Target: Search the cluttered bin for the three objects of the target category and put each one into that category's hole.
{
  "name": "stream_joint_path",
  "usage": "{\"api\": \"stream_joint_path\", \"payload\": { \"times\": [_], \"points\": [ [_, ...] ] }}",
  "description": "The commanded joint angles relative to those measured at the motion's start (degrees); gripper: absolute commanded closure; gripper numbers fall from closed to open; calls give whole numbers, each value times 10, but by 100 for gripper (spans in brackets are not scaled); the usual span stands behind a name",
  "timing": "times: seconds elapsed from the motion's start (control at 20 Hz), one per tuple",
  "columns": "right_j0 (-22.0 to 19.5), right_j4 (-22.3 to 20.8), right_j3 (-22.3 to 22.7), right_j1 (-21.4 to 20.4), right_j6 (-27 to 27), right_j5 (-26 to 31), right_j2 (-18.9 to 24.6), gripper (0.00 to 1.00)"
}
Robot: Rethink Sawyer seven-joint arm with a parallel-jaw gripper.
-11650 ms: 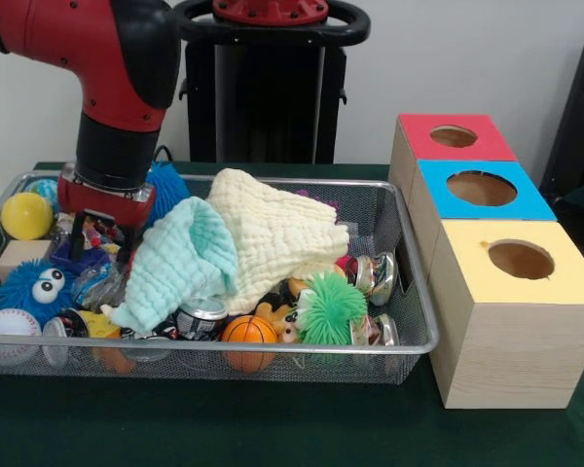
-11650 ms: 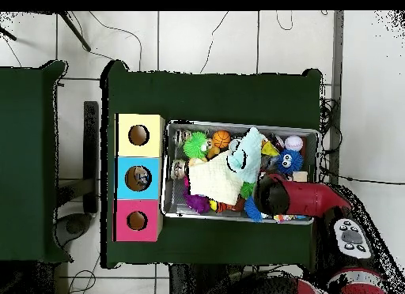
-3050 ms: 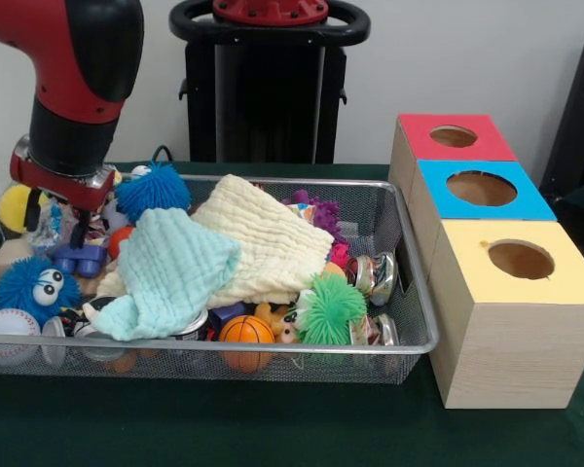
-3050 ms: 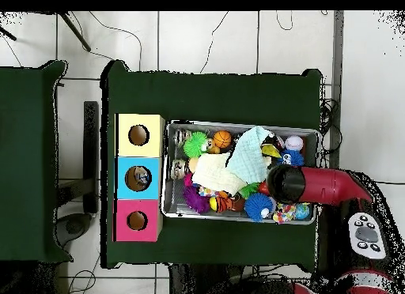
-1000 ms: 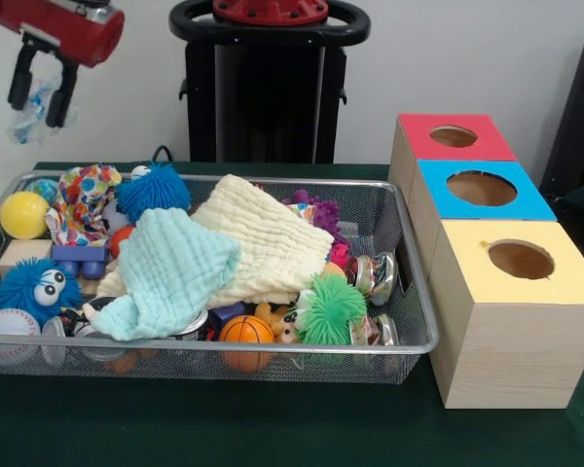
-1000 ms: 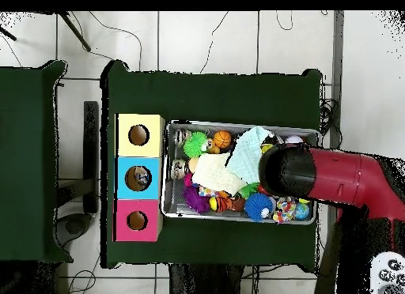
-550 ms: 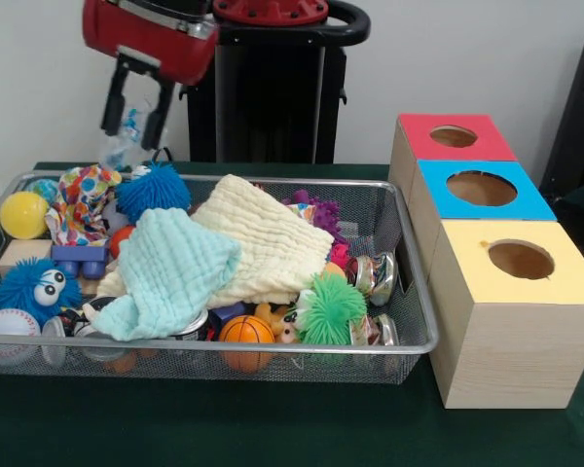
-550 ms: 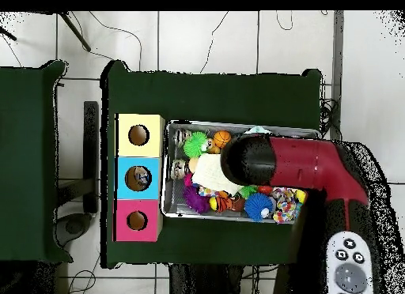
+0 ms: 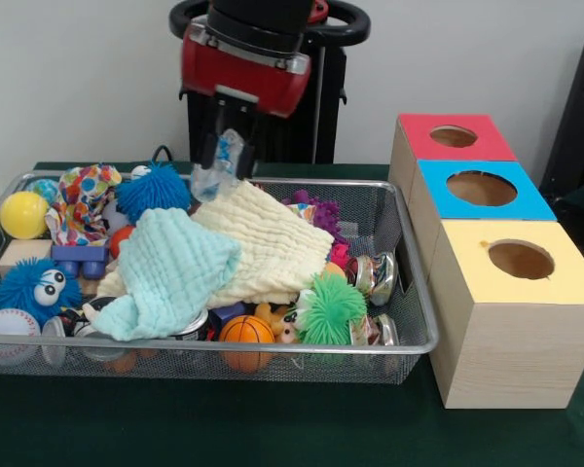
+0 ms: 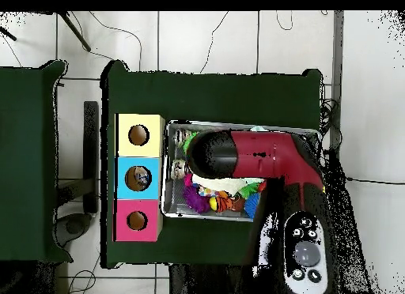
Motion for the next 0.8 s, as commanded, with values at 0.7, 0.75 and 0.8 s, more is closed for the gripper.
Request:
{"api": "stream_joint_path", "payload": {
  "times": [0.7, 0.75, 0.8],
  "points": [
    [66, 101, 89, -41, 104, 77, -11, 100],
    [69, 106, 90, -45, 105, 80, -12, 100],
    [71, 112, 92, -49, 105, 81, -12, 100]
  ]
}}
